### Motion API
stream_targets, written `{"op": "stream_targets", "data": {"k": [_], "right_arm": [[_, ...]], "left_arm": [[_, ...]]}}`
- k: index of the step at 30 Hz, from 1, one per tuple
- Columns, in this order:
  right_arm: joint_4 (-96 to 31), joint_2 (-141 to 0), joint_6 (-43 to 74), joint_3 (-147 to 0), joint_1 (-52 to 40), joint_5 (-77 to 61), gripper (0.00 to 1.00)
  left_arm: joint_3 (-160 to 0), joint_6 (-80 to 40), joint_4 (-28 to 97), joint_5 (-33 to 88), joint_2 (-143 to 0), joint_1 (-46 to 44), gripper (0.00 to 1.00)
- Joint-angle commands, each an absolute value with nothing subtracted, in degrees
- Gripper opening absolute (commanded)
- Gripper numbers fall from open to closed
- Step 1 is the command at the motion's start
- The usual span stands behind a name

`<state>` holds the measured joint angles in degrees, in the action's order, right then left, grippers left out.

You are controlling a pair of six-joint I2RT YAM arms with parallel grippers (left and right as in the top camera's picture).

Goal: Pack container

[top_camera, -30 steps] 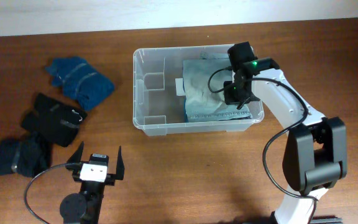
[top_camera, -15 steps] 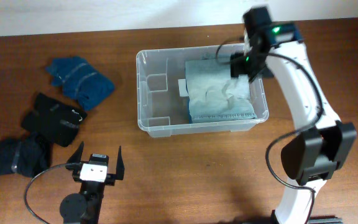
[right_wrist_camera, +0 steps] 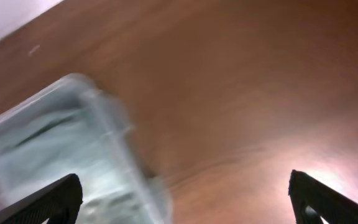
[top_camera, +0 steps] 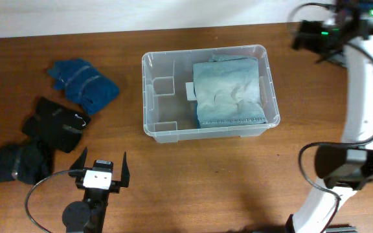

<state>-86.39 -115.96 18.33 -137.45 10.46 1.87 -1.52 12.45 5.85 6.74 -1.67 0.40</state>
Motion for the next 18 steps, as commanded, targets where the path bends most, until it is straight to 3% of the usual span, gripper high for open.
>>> {"op": "stream_targets", "data": {"k": [1, 10, 18], "right_arm": [[-87.6, -115.5, 20.6, -136.9, 17.0, 2.2, 0.99], [-91.5, -115.5, 20.4, -135.2, 27.8, 1.9, 0.99], [-94.8, -115.5, 20.4, -135.2, 29.3, 2.0, 0.99]], "left_arm": [[-1.8, 13.0, 6.5, 7.9, -1.8, 0.5, 0.99], [-1.8, 13.0, 6.4, 7.9, -1.8, 0.5, 0.99], [-1.8, 13.0, 6.4, 5.0, -1.8, 0.6, 0.99]]}}
